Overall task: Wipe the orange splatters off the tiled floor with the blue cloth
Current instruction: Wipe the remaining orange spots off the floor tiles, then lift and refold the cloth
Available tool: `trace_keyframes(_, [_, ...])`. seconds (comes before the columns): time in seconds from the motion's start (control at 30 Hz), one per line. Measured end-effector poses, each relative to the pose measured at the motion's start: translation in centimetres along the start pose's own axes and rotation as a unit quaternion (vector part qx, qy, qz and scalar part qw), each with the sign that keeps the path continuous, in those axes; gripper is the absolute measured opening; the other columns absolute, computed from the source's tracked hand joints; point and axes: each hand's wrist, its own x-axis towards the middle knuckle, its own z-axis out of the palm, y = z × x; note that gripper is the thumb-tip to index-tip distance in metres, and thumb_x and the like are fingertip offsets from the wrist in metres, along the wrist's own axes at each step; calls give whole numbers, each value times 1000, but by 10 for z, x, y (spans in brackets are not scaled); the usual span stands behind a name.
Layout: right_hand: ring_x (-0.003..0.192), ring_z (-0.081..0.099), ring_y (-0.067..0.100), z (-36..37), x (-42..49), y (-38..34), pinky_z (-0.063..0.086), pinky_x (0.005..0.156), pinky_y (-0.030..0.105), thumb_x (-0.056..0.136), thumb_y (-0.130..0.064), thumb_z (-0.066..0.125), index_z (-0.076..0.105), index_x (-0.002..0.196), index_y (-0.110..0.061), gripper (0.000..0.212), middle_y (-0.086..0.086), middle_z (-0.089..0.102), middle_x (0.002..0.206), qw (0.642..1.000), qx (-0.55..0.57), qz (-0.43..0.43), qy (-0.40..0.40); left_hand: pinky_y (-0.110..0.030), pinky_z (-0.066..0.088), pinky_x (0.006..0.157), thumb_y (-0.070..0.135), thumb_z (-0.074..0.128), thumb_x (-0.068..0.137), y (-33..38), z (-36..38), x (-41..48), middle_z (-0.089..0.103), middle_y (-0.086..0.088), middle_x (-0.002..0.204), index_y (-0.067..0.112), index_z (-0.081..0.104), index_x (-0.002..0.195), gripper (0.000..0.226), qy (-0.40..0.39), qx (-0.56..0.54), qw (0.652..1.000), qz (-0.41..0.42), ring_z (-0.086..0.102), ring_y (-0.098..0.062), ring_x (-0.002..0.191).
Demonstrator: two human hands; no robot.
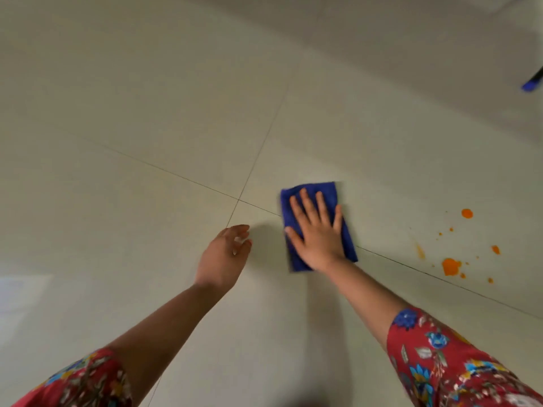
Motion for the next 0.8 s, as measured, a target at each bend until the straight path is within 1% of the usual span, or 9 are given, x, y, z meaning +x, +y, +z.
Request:
trace_keyframes(0.1, [148,-14,20,3,-55,-13,-13,116,51,84,-75,30,1,154,-32,87,-4,-11,162,996,47,-71,-4,-34,52,85,31,53,89,1,3,-8,70,5,103,32,62,110,23,-57,-40,995,-64,66,-17,90])
trace_keyframes(0.17, [148,12,22,12,-92,-6,2,119,48,82,-73,44,31,148,-28,82,-1,15,161,988,69,-139,16,-33,53,83,32,53,86,-2,5,-14,70,5,99,31,63,108,24,-70,-53,993,-75,67,-18,86])
trace_keyframes(0.23, [134,42,19,18,-118,6,27,114,42,89,-54,52,57,127,-23,49,-3,45,145,976,103,-185,54,-27,50,74,32,53,89,-5,5,-24,68,8,95,32,62,106,19,-70,-19,995,-63,65,-16,83])
trace_keyframes(0.3, [116,56,14,13,-122,12,44,97,34,93,-32,51,67,106,-18,24,-5,62,122,969,161,-163,95,-26,48,73,30,54,90,-12,3,-32,68,9,96,32,63,105,18,-70,-13,995,-68,64,-14,85])
trace_keyframes(0.4, [87,64,10,-12,-111,3,48,74,27,92,-22,56,66,91,-19,11,-11,69,92,957,281,-23,63,-30,52,80,26,56,88,-15,2,-36,70,2,102,29,65,103,18,-89,-71,989,-91,66,-17,89])
trace_keyframes(0.47, [72,57,6,-32,-103,-4,42,70,26,91,-14,61,63,80,-20,13,-12,65,76,894,441,84,1,-27,50,77,26,57,89,-5,2,-34,69,1,105,28,65,105,18,-95,-101,987,-83,65,-18,91])
trace_keyframes(0.57, [65,51,2,-79,-100,0,38,68,19,89,1,58,61,71,-17,26,-13,59,64,783,596,179,0,-22,46,76,20,51,91,14,1,-31,67,5,110,26,63,111,24,-110,-118,986,-43,62,-16,96])
trace_keyframes(0.67, [63,50,10,-128,-109,7,37,60,23,84,-13,60,58,70,-18,15,0,55,69,707,676,206,16,-16,43,71,15,50,90,36,-7,-33,62,13,116,26,58,119,32,-110,-109,988,9,60,-9,98])
trace_keyframes(0.8, [78,61,20,-176,-121,11,46,71,30,86,-18,55,54,75,-22,12,2,63,84,621,749,230,13,-22,42,87,12,59,87,68,-11,-32,51,14,122,26,51,126,42,-105,-108,982,113,56,-8,107])
